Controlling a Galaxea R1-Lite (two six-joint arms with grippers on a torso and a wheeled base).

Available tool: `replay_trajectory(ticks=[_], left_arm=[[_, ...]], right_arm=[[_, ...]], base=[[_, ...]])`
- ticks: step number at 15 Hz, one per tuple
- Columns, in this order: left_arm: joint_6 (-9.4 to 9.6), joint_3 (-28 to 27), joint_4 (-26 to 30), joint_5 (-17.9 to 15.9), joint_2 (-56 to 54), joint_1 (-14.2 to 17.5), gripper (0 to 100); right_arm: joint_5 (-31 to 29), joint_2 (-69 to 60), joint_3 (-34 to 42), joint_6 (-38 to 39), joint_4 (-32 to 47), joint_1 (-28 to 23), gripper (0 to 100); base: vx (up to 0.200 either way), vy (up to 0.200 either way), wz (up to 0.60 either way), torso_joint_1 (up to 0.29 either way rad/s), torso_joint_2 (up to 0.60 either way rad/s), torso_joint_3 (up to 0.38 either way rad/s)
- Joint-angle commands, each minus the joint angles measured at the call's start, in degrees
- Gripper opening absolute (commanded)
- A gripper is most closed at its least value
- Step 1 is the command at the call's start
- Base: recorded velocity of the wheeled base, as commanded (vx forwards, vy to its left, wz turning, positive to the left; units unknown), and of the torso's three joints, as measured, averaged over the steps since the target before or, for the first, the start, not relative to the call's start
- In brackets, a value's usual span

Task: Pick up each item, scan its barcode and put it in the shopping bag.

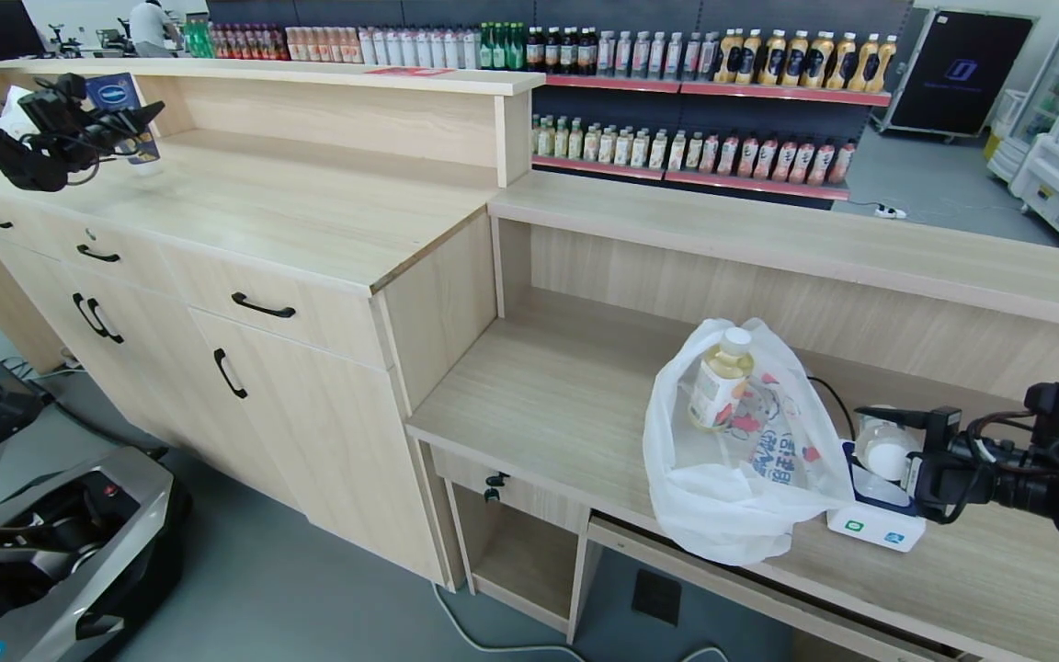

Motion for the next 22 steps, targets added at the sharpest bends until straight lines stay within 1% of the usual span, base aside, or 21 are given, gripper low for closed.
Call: replay_trajectory(ticks=[1,13,22], left_arm=[[0.0,0.0,0.0,0.0,0.0,0.0,0],[0.0,0.0,0.0,0.0,0.0,-0.1,0],[0.0,0.0,0.0,0.0,0.0,0.0,0]], right_arm=[[0.0,-1.2,0.1,-1.1,1.1,-0.2,0],[-0.1,-1.4,0.9,-2.8,3.3,-0.6,0],[-0.2,-1.4,0.6,-3.0,3.4,-0.5,0]], base=[[0.0,0.0,0.0,0.0,0.0,0.0],[0.0,0.0,0.0,0.0,0.0,0.0],[0.0,0.0,0.0,0.0,0.0,0.0]])
